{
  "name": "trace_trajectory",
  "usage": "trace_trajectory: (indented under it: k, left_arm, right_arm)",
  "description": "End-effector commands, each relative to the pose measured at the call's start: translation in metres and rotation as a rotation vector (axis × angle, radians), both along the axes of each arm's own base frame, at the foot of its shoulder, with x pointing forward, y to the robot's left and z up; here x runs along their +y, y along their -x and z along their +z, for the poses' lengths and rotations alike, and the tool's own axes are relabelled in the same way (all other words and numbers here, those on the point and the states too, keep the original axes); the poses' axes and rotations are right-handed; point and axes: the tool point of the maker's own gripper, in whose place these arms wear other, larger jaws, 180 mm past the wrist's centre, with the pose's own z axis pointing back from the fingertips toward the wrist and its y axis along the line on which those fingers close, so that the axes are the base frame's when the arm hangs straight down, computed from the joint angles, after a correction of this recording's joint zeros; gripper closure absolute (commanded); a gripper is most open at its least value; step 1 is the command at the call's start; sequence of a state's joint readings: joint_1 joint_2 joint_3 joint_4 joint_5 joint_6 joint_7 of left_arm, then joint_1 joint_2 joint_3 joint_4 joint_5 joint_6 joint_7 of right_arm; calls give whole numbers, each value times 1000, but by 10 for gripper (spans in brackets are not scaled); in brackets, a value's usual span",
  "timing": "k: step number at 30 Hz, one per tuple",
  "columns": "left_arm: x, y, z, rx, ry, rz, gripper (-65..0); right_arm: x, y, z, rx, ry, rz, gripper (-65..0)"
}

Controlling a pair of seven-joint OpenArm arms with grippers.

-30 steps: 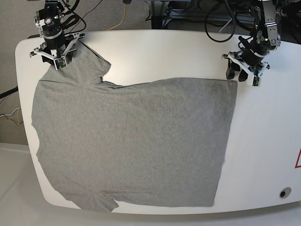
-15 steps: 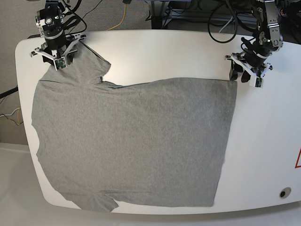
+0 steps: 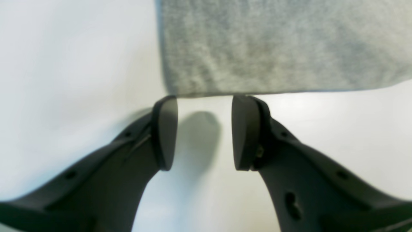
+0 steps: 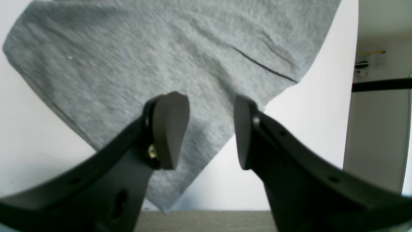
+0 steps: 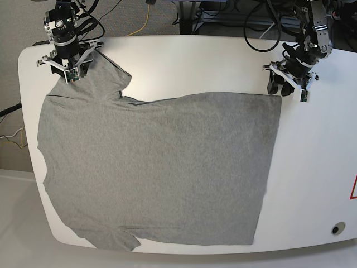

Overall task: Fold the T-shirt properly
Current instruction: 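Lower the left gripper onto the shirt's shoulder edge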

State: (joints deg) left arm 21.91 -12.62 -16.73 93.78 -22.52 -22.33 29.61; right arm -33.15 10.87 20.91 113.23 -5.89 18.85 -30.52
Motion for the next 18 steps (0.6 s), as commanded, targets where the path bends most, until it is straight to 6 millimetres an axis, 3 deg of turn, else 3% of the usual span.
trace_trajectory:
  k: [1,11,18]
  left_arm:
    - [5,-6,9,-30,-14,4,-256]
    - [17,0,9,-19,-9,42,-254]
    - [19,-2,12,-26,10,54,-258]
  right_arm:
    - [1,-6,11,-39,5,9,-269]
    - [-8,-4,9,-34,6,-17,-268]
    - [-4,-6,3,-17,-4,-10,-270]
